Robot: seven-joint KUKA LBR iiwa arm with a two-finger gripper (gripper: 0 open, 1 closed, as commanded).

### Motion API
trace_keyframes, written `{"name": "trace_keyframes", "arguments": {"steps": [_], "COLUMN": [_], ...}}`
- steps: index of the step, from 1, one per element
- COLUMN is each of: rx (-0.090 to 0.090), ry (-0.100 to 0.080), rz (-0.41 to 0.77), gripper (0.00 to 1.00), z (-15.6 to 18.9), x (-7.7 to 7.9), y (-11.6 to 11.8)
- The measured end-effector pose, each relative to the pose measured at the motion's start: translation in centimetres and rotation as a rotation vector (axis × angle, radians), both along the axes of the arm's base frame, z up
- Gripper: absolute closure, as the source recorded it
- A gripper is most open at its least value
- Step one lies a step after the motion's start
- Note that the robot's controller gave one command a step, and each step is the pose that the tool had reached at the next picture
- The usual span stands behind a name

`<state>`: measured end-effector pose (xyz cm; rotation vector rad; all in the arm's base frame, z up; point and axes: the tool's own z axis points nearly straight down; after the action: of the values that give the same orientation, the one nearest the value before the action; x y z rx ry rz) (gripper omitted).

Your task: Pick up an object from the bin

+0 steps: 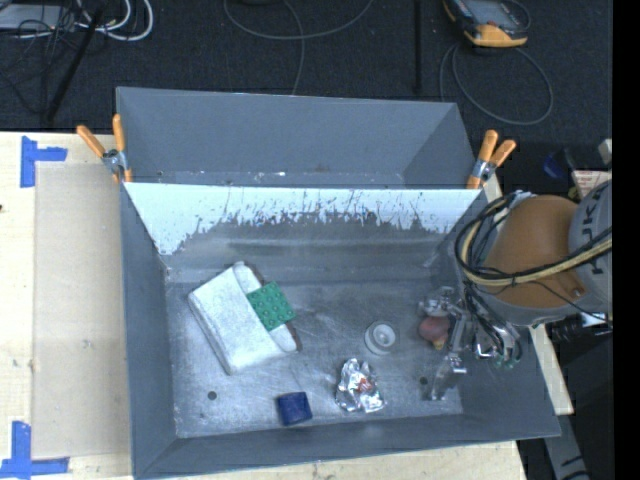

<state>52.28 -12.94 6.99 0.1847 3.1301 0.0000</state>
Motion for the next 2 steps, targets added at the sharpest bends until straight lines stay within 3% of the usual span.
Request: {"name": "trace_keyframes", "arguments": {"steps": [1,2], "rx": [0.002,-0.007], "ry": [0.004,-0.016], "rz": [0.048,0.057], "gripper": [0.0,0.0], "z": [6.6,0.4], "x": [-2.9,-2.4], "y": [5.3,8.6]}}
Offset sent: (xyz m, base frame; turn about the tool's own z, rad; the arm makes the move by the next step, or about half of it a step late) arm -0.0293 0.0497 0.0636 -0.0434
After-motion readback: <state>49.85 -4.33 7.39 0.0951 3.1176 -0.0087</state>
